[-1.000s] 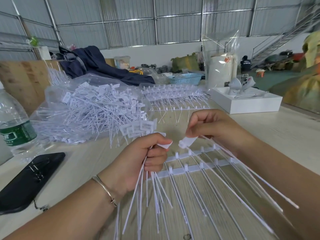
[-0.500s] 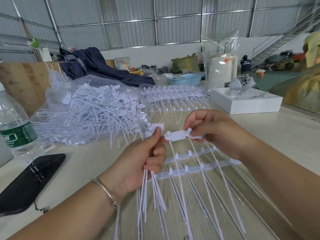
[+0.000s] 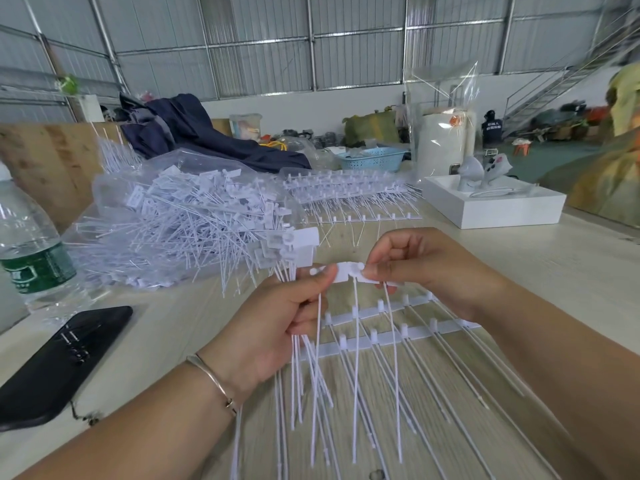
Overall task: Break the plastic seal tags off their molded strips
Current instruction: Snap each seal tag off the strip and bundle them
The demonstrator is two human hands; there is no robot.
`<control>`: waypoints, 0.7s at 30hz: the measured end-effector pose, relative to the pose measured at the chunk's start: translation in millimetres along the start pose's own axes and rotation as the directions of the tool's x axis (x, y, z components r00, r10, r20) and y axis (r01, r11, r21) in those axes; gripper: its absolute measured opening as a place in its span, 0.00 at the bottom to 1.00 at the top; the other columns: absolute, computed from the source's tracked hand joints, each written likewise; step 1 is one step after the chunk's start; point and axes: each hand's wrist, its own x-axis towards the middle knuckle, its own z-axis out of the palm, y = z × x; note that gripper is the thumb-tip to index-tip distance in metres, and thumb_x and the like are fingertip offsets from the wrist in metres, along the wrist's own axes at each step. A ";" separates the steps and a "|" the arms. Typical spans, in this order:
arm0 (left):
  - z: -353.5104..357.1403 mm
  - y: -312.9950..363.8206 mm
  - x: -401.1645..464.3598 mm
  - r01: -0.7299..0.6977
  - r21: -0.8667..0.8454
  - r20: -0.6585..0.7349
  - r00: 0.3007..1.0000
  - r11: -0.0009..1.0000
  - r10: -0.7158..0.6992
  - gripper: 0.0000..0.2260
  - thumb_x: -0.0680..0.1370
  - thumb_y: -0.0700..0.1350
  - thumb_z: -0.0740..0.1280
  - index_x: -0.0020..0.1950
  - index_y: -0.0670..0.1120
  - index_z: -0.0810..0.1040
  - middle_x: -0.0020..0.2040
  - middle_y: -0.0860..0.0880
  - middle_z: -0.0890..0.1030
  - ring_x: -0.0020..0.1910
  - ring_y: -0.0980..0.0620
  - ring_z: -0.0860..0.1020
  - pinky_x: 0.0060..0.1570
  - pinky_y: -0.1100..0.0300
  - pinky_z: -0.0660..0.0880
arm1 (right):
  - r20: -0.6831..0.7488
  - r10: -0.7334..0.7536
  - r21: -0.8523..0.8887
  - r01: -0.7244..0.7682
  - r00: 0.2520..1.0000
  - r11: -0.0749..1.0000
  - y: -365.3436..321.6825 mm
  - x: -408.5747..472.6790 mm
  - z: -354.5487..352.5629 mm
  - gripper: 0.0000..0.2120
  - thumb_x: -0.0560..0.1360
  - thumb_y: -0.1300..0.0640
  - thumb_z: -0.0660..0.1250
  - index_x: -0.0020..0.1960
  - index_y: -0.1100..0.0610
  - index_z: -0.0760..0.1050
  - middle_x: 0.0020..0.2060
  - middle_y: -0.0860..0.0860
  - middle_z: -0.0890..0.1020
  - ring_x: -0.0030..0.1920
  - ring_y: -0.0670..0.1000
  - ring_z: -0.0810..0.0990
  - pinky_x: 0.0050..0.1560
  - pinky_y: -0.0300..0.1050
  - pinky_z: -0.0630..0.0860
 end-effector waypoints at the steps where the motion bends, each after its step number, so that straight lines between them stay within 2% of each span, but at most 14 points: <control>1: -0.2 0.1 0.2 0.011 -0.029 0.018 1.000 1.000 -0.010 0.09 0.68 0.44 0.73 0.29 0.50 0.76 0.29 0.54 0.60 0.22 0.59 0.55 0.19 0.68 0.51 | 0.000 0.005 0.003 -0.005 1.000 1.000 0.5 0.0 0.1 0.15 0.62 0.54 0.75 0.42 0.64 0.80 0.31 0.55 0.80 0.34 0.52 0.75 0.42 0.40 0.74; 4: -3.5 0.6 1.0 0.073 -0.144 0.091 0.994 0.987 -0.060 0.11 0.70 0.41 0.73 0.31 0.49 0.74 0.29 0.54 0.62 0.21 0.60 0.57 0.19 0.69 0.51 | 0.010 0.009 0.013 -0.009 1.000 1.000 1.0 -0.2 2.2 0.14 0.63 0.51 0.75 0.40 0.61 0.80 0.29 0.52 0.79 0.33 0.51 0.75 0.47 0.41 0.74; 8: -3.8 1.7 -0.7 0.178 -0.205 0.227 0.965 0.962 -0.130 0.10 0.66 0.45 0.77 0.32 0.48 0.76 0.29 0.54 0.63 0.20 0.60 0.59 0.17 0.70 0.55 | 0.056 -0.010 0.048 0.007 0.998 0.999 1.8 -1.2 7.5 0.11 0.64 0.51 0.74 0.38 0.58 0.79 0.29 0.51 0.80 0.33 0.50 0.76 0.44 0.37 0.74; 10: -2.5 0.6 -1.5 0.235 -0.149 0.279 0.942 0.960 -0.187 0.14 0.62 0.51 0.81 0.35 0.46 0.79 0.28 0.54 0.67 0.20 0.61 0.60 0.16 0.71 0.56 | 0.068 -0.022 0.075 0.017 0.997 0.997 2.6 -1.2 10.1 0.11 0.65 0.52 0.75 0.40 0.58 0.79 0.29 0.52 0.80 0.33 0.49 0.77 0.43 0.37 0.74; 14: 0.9 -1.9 -3.4 0.287 0.044 0.349 0.893 0.957 -0.284 0.20 0.64 0.64 0.74 0.41 0.48 0.80 0.31 0.53 0.67 0.21 0.62 0.61 0.18 0.72 0.55 | 0.099 -0.053 0.132 0.040 0.994 0.990 2.7 -0.7 15.3 0.11 0.67 0.56 0.75 0.43 0.62 0.79 0.33 0.55 0.81 0.35 0.52 0.77 0.43 0.40 0.76; 17: 1.7 -0.9 -4.1 0.277 0.064 0.392 0.876 0.959 -0.280 0.20 0.64 0.66 0.72 0.39 0.50 0.83 0.30 0.55 0.69 0.21 0.63 0.61 0.20 0.72 0.54 | 0.093 -0.062 0.154 0.047 0.994 0.987 2.0 -0.7 19.2 0.13 0.67 0.54 0.75 0.43 0.62 0.78 0.34 0.56 0.80 0.36 0.54 0.75 0.42 0.40 0.75; 21: 2.4 -2.8 -1.6 0.254 -0.001 0.311 0.919 0.967 -0.242 0.17 0.70 0.62 0.69 0.38 0.48 0.83 0.30 0.54 0.67 0.20 0.62 0.60 0.19 0.71 0.54 | 0.024 -0.065 0.119 0.062 0.998 0.991 0.5 -1.5 18.8 0.13 0.65 0.55 0.72 0.43 0.63 0.78 0.33 0.56 0.79 0.34 0.52 0.75 0.38 0.39 0.74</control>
